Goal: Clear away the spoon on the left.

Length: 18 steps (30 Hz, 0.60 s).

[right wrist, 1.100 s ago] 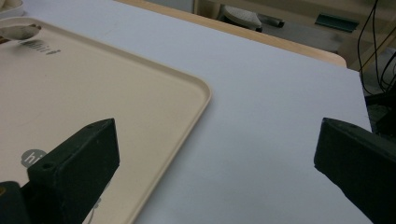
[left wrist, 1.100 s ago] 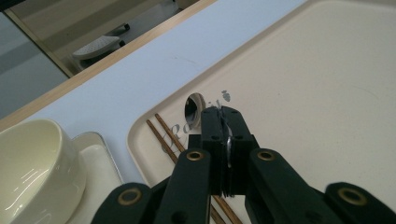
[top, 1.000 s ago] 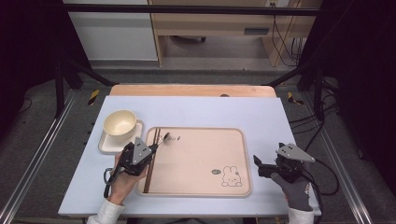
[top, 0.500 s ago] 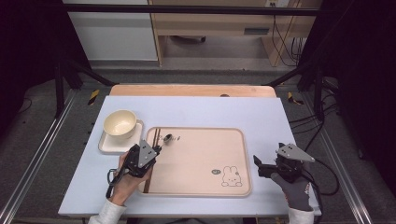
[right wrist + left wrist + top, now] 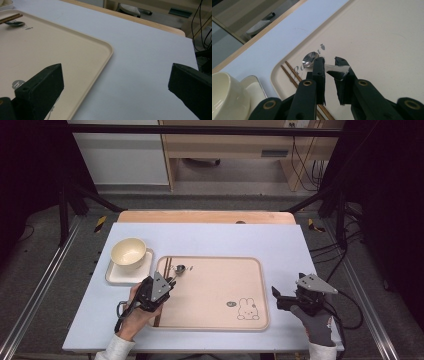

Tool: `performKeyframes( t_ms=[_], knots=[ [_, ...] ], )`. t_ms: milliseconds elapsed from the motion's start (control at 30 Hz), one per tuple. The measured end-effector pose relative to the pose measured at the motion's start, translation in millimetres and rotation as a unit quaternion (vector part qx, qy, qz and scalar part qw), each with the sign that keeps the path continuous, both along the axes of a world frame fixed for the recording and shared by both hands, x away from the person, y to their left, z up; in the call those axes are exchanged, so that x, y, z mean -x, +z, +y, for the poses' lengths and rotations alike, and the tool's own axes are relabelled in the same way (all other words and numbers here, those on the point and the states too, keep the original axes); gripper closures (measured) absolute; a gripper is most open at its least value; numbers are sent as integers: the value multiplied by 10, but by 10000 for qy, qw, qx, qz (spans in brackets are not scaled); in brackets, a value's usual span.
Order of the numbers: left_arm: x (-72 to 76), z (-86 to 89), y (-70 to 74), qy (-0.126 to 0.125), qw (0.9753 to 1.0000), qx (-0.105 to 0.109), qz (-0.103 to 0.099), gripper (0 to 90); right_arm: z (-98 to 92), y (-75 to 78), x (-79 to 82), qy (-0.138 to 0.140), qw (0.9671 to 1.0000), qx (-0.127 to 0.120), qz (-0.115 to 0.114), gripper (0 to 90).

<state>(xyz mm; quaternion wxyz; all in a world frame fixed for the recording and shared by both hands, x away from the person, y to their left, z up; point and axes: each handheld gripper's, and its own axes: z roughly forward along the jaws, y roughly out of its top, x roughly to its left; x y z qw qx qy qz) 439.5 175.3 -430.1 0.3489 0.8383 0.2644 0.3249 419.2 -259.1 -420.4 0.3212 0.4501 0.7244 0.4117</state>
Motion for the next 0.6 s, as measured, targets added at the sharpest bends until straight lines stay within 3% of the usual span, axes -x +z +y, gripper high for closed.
performKeyframes(
  t_ms=[433,600],
  knots=[
    [27,-65,-59,-190,9992,-333,127,712,-1,10,8,-3,10000,-6,-33,4],
    [43,-75,-83,-222,9989,-352,195,659,-2,13,11,-3,10000,-3,-38,4]
  ],
)
